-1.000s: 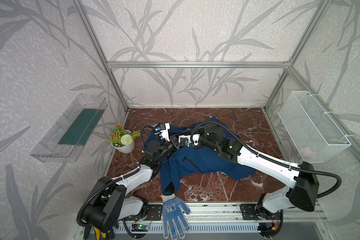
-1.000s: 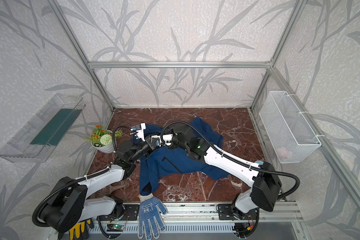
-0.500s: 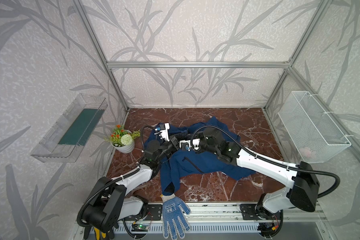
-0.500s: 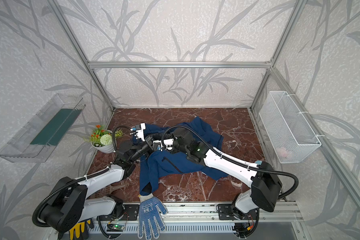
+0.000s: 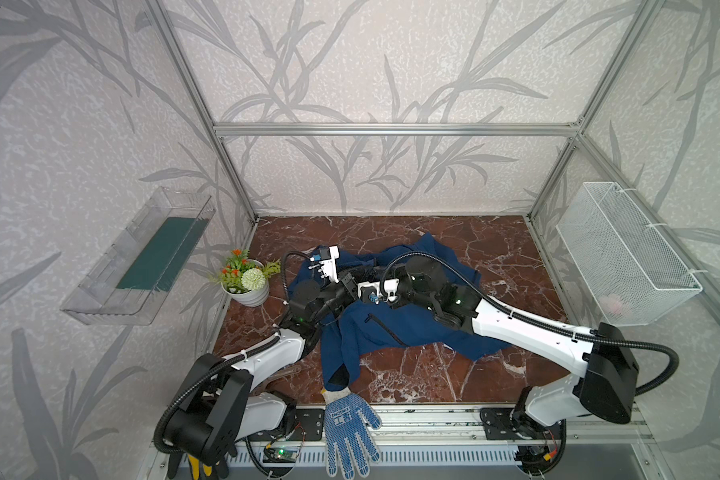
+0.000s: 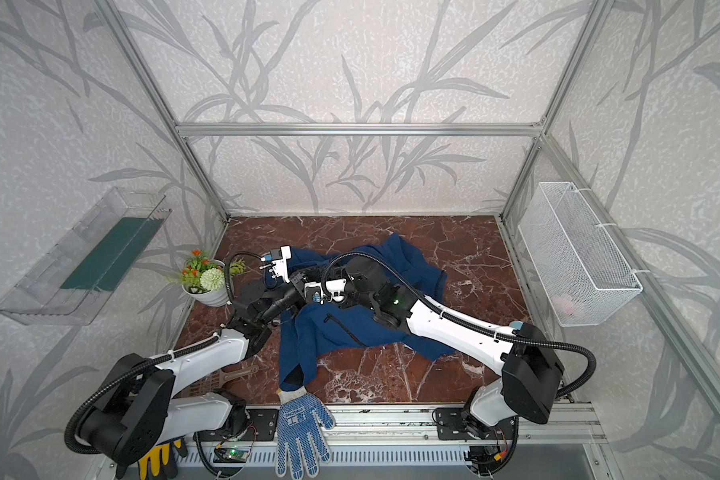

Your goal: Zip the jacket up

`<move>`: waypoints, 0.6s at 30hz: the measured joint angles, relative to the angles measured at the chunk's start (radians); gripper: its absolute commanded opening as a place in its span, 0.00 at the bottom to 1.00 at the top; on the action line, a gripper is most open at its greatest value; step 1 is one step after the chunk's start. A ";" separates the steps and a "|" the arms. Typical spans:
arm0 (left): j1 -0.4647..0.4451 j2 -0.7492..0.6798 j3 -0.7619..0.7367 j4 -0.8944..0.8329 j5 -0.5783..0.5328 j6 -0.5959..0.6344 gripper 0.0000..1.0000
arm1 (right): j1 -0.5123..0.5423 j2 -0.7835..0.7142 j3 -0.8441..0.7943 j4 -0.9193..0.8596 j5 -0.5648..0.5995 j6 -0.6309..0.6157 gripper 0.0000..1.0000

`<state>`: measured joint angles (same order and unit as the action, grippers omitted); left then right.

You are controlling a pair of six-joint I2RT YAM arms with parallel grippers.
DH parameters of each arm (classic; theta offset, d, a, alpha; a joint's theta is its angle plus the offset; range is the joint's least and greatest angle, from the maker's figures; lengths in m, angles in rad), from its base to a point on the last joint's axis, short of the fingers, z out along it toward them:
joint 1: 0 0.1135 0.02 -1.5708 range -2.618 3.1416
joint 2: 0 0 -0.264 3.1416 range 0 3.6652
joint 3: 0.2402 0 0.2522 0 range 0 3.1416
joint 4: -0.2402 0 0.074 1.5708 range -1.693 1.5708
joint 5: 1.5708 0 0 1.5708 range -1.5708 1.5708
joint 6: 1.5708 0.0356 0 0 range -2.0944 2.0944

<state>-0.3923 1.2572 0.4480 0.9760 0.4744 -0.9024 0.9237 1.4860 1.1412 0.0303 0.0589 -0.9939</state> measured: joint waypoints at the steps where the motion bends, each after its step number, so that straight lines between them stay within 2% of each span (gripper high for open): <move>1: 0.000 0.000 0.000 0.000 0.000 0.000 0.00 | 0.000 0.000 0.000 0.003 0.001 0.001 0.41; 18: 0.000 0.000 0.000 -0.007 -0.003 0.001 0.00 | 0.012 0.054 0.002 0.033 0.011 0.005 0.41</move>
<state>-0.3923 1.2568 0.4480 0.9688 0.4713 -0.9016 0.9356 1.5402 1.1435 0.0635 0.0696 -0.9890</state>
